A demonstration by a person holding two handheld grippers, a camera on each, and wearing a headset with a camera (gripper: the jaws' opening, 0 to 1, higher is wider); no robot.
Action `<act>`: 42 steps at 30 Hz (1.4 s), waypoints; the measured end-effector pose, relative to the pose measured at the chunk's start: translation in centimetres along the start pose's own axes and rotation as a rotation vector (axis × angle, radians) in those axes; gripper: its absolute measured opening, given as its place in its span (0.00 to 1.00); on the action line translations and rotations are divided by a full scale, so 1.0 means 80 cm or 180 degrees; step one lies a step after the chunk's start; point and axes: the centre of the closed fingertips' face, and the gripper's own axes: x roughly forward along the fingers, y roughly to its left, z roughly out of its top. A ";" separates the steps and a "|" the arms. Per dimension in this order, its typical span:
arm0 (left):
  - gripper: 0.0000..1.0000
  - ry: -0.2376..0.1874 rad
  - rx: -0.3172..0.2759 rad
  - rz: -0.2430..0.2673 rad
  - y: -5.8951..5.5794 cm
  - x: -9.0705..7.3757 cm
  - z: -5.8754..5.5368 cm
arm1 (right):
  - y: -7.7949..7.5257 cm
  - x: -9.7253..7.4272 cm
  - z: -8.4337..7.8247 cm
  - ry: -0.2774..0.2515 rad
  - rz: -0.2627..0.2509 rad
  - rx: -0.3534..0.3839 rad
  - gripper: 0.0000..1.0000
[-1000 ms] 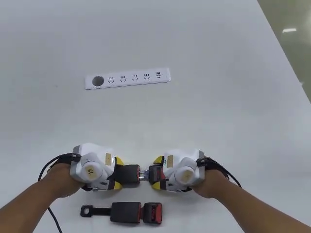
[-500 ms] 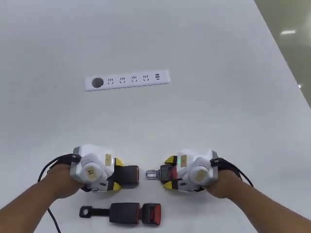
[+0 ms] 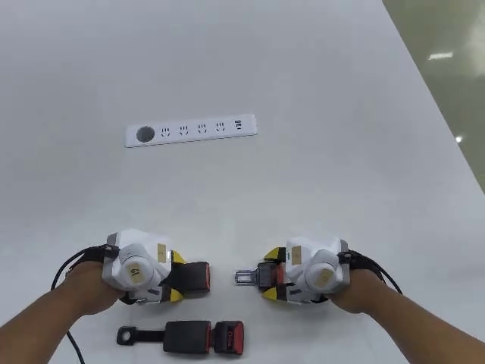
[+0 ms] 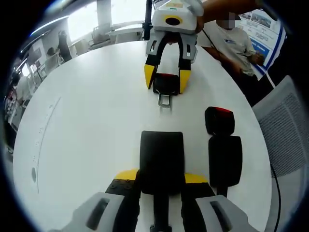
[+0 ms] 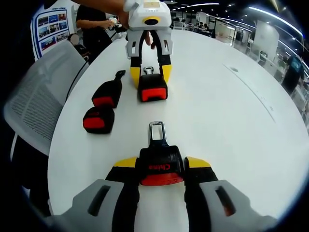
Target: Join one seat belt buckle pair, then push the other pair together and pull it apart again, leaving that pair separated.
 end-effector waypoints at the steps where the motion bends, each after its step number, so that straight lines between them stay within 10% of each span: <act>1: 0.33 0.0008 -0.0005 0.0003 0.000 0.000 0.000 | 0.000 -0.001 -0.001 0.0002 0.0001 -0.0004 0.34; 32: 0.33 0.0143 -0.0074 0.0037 -0.003 -0.001 0.005 | -0.001 -0.036 -0.035 -0.0007 -0.0042 0.0068 0.35; 37: 0.40 0.0038 -0.0488 -0.0014 -0.011 -0.003 0.013 | -0.007 -0.035 -0.039 0.0053 -0.0270 0.0348 0.41; 42: 0.67 -0.0226 -0.0825 0.0146 -0.004 -0.011 0.024 | -0.013 -0.046 -0.030 -0.0176 -0.0444 0.0568 0.56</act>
